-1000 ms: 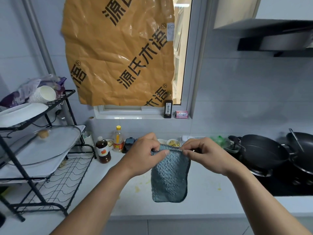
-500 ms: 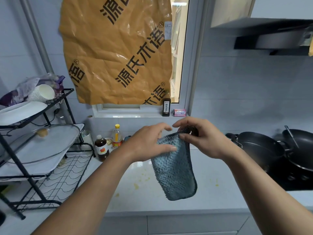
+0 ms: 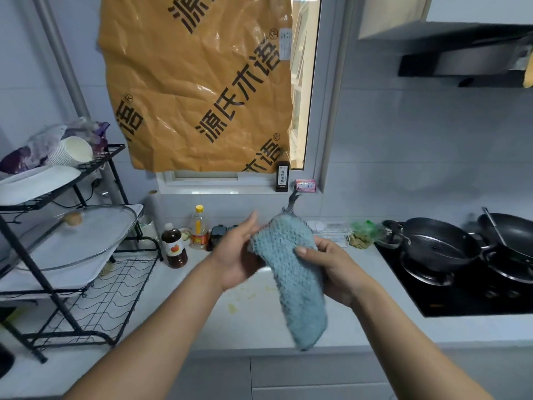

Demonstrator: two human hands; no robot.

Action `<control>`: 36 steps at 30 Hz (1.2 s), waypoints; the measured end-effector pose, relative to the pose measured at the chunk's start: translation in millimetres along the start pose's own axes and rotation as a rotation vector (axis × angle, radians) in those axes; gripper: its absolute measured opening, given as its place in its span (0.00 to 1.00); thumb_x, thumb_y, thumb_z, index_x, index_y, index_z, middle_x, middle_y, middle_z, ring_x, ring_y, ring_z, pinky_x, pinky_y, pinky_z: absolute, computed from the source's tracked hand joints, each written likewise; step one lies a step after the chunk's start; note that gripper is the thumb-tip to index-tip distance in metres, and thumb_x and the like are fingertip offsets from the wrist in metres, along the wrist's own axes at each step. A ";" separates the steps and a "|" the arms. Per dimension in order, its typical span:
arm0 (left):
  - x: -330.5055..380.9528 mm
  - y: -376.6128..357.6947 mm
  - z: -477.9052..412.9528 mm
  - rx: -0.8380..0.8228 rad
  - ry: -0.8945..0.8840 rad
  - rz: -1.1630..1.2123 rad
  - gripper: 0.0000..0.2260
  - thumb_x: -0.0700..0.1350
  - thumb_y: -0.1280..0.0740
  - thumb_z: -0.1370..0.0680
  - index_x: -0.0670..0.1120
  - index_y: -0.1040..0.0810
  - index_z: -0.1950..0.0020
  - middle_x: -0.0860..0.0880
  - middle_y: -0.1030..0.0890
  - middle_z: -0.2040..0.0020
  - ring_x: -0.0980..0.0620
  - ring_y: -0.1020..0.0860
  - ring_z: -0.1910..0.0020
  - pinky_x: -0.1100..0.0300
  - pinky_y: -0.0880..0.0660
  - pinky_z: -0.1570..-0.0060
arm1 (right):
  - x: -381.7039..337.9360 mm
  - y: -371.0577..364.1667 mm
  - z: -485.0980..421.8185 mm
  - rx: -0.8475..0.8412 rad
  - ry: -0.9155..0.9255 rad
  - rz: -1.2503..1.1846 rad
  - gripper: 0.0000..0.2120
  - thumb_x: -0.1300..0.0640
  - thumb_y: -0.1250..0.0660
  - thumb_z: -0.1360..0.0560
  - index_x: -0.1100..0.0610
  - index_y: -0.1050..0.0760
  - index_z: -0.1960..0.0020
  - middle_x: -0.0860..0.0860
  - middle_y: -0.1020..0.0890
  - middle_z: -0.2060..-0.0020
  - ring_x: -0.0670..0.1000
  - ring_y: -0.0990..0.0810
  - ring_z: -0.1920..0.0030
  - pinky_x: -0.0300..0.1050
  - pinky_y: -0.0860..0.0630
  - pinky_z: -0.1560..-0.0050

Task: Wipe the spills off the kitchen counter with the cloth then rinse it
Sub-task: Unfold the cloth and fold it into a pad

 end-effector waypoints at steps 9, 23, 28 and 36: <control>-112.4 43.6 8.9 0.279 0.073 -0.078 0.17 0.48 0.27 0.25 0.44 0.19 0.38 0.44 0.17 0.39 0.46 0.21 0.36 0.46 0.29 0.36 | 41.3 33.1 4.8 0.324 -0.192 0.081 0.14 0.52 0.29 0.24 0.63 0.19 0.47 0.62 0.16 0.53 0.62 0.16 0.52 0.58 0.20 0.49; -88.9 58.7 13.3 0.554 -0.077 -0.537 0.08 0.53 0.32 0.20 0.51 0.27 0.49 0.40 0.18 0.49 0.44 0.18 0.53 0.46 0.20 0.50 | 51.2 49.1 17.9 0.436 -0.108 0.475 0.11 0.61 0.37 0.19 0.46 0.21 0.48 0.57 0.21 0.65 0.54 0.25 0.63 0.50 0.25 0.63; -89.6 52.3 10.2 0.349 0.001 -1.064 0.18 0.51 0.22 0.30 0.52 0.22 0.43 0.52 0.19 0.46 0.52 0.20 0.47 0.53 0.20 0.47 | 43.3 46.1 21.5 0.369 -0.105 0.630 0.09 0.63 0.34 0.22 0.53 0.16 0.49 0.51 0.14 0.51 0.49 0.18 0.51 0.50 0.21 0.48; -72.0 49.2 11.0 0.359 -0.147 -1.414 0.06 0.52 0.27 0.23 0.53 0.22 0.57 0.55 0.27 0.52 0.55 0.26 0.52 0.62 0.30 0.56 | 38.4 34.8 20.4 0.251 -0.075 1.356 0.06 0.61 0.33 0.30 0.50 0.22 0.56 0.49 0.22 0.57 0.50 0.23 0.54 0.39 0.28 0.60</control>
Point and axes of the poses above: each hand's wrist, its own z-axis away from the middle knuckle, its own y-axis out of the back of the hand, x = y × z, the point moved 5 cm from there along -z, towards the middle knuckle
